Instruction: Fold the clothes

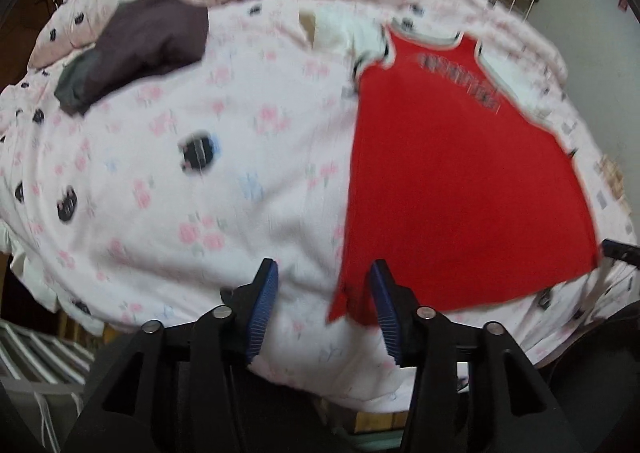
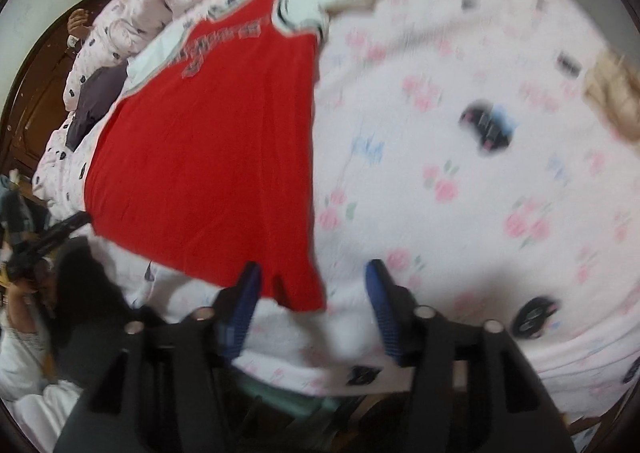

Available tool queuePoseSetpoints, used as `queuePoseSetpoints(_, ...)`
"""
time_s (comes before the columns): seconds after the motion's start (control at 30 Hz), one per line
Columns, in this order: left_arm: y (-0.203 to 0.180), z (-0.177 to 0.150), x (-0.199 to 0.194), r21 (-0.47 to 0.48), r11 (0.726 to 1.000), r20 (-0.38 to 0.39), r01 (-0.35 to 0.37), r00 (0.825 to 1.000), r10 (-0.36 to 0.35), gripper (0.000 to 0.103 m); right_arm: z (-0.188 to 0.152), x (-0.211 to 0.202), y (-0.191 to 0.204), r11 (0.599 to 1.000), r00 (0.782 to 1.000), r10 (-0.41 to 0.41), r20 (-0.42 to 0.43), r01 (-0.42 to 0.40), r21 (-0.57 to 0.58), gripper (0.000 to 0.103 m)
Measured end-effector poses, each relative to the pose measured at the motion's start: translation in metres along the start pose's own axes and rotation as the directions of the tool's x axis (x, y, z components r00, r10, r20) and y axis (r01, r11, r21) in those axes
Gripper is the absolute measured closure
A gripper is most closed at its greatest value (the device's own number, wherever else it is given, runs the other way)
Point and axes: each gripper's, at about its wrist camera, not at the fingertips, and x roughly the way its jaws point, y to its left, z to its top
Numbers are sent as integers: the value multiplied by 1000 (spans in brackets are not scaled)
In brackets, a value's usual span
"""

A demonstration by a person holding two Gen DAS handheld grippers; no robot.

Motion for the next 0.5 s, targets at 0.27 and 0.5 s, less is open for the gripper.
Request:
queuePoseSetpoints(0.27,-2,67,-7,13,997,157,77,984,-78,48,16,-17,36,989,990,-15,138,35,-142,45)
queuePoseSetpoints(0.5,-3,125,18,1,988,230,156,961,-152,42,36,-9,53,984,984,13,180,19,-176,35)
